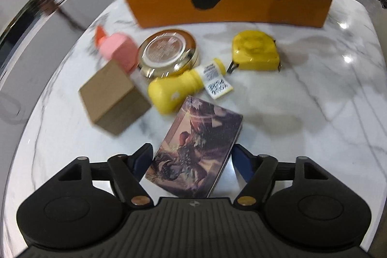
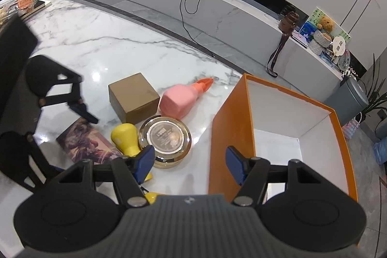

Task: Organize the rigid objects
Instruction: 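Grasp the picture card box with the left gripper while the right gripper grasps the yellow bottle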

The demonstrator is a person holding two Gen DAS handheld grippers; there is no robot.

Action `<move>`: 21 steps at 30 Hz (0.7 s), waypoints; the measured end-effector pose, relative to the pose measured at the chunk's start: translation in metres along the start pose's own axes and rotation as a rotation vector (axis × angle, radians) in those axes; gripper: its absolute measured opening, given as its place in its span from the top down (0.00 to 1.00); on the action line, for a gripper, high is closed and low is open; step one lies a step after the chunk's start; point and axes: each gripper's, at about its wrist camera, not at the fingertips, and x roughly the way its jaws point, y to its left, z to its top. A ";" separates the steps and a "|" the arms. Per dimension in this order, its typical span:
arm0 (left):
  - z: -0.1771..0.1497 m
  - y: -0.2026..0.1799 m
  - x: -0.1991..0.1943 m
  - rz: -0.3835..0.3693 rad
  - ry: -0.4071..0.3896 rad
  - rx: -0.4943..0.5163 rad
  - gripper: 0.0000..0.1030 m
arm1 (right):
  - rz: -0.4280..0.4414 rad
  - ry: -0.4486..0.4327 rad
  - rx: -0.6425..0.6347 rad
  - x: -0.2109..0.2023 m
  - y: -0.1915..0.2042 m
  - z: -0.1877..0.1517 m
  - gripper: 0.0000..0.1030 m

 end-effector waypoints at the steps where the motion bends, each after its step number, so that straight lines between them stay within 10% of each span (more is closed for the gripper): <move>1: -0.003 0.001 -0.003 0.019 0.018 -0.048 0.23 | 0.000 0.000 0.000 0.000 0.000 0.000 0.37; 8: -0.038 0.013 -0.022 0.161 0.120 -0.445 0.25 | 0.021 0.010 -0.008 0.000 0.006 -0.002 0.37; 21: -0.073 0.018 -0.032 0.178 -0.012 -0.555 0.20 | 0.196 0.034 -0.141 0.035 0.054 -0.007 0.38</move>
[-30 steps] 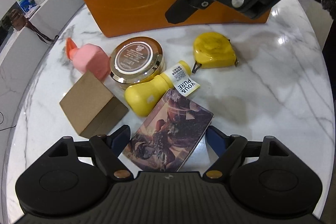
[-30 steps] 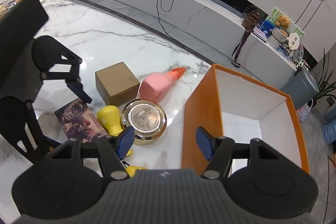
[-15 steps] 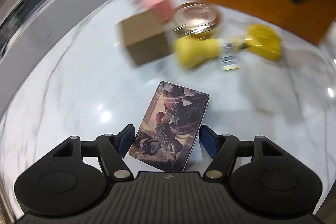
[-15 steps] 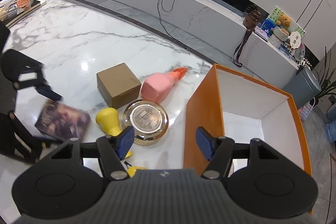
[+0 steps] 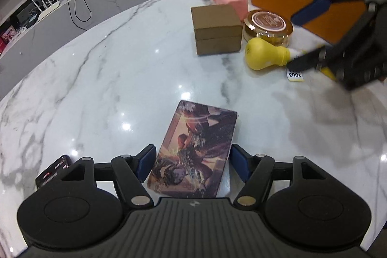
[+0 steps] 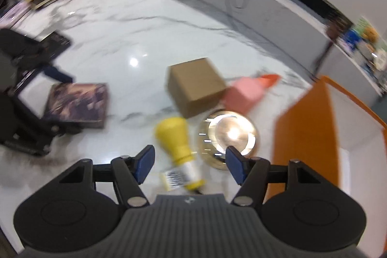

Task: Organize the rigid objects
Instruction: 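Grasp the picture card box with the left gripper while the right gripper grasps the yellow bottle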

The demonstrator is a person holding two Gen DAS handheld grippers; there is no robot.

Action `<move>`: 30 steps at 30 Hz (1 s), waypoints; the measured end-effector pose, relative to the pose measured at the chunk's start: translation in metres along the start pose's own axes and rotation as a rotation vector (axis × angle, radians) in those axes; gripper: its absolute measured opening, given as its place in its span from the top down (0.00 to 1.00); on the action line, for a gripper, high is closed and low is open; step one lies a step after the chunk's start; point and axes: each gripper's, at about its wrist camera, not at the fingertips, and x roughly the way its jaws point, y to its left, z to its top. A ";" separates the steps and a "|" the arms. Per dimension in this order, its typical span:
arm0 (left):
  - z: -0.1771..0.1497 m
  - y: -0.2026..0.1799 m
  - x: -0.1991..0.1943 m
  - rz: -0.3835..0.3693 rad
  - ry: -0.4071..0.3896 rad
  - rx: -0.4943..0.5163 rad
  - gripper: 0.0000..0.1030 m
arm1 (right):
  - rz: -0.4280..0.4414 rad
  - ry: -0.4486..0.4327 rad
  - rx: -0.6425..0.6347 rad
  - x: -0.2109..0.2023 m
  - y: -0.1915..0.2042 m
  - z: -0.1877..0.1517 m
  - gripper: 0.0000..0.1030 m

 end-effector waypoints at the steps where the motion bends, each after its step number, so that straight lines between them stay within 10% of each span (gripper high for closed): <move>1: 0.001 0.001 0.003 -0.009 -0.008 -0.008 0.20 | 0.009 0.000 -0.021 0.003 0.004 0.000 0.38; 15: -0.010 0.008 0.002 -0.063 -0.054 -0.013 0.21 | 0.063 -0.015 -0.055 0.035 0.004 0.010 0.62; 30: -0.014 0.010 0.004 -0.094 -0.111 -0.039 0.28 | 0.146 0.002 0.016 0.050 0.004 0.003 0.64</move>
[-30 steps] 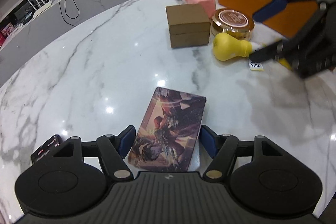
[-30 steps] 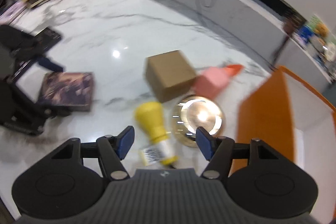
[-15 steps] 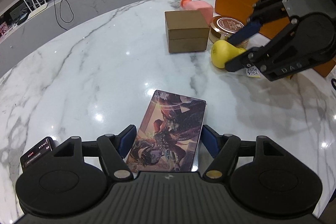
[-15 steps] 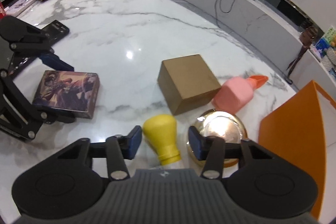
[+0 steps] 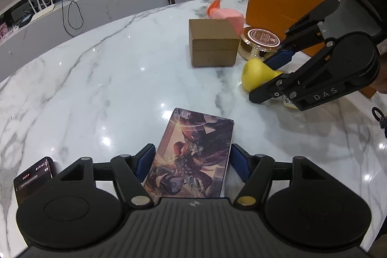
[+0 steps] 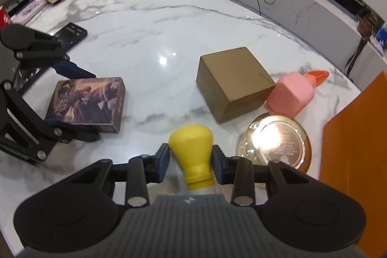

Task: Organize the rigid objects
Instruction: 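Grasp the picture card box with the left gripper while the right gripper grasps the yellow bottle, then lift the card box and yellow bottle and carry both over the orange box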

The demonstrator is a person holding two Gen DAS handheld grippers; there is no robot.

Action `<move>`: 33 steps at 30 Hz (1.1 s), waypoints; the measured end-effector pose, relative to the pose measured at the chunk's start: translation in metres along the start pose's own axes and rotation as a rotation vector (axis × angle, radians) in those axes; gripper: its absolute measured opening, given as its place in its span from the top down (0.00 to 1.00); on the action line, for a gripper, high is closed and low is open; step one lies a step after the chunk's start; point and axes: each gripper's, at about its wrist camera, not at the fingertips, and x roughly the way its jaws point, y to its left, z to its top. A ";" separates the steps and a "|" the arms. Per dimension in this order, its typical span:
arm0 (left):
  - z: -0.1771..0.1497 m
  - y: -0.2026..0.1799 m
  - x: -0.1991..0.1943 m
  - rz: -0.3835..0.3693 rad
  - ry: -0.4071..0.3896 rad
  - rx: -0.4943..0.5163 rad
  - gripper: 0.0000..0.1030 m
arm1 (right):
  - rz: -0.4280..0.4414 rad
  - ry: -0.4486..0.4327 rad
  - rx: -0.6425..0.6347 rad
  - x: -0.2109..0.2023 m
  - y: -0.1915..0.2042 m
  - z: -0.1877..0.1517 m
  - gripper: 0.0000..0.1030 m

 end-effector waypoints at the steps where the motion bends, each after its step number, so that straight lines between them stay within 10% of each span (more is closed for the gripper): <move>1: 0.001 -0.002 0.000 0.004 0.000 0.010 0.29 | 0.002 0.001 0.006 0.000 0.000 0.000 0.64; 33: 0.039 -0.037 -0.031 0.048 -0.071 0.031 0.34 | -0.048 -0.094 0.051 -0.065 -0.013 0.009 0.66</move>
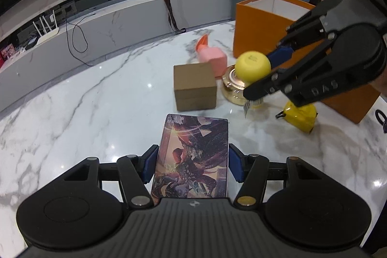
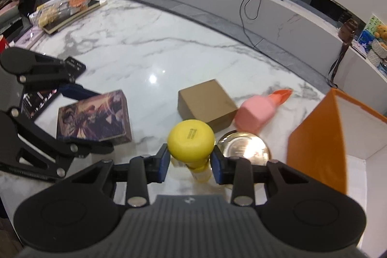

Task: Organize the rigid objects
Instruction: 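Lift the card box and yellow bottle and carry both over the orange box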

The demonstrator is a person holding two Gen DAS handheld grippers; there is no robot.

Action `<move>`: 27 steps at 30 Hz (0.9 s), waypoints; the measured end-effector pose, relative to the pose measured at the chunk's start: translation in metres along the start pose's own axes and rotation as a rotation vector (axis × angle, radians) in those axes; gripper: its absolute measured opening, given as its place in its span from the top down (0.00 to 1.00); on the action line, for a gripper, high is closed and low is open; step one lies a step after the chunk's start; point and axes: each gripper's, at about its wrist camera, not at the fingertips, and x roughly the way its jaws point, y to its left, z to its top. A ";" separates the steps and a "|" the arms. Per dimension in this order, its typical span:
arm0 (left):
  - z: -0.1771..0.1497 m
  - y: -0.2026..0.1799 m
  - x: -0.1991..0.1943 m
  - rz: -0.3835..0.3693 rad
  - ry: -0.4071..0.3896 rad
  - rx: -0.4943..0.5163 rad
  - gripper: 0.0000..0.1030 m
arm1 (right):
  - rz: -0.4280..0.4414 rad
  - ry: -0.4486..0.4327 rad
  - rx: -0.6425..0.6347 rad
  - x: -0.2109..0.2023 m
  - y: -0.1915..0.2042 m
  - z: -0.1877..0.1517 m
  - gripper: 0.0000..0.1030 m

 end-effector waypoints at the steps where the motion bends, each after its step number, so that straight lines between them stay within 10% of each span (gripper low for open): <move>1: 0.002 -0.002 -0.002 0.001 -0.001 0.004 0.34 | -0.003 -0.010 0.006 -0.005 -0.002 0.001 0.66; 27: 0.076 -0.070 -0.044 0.008 -0.090 0.035 0.34 | -0.045 -0.200 0.149 -0.098 -0.047 -0.010 0.66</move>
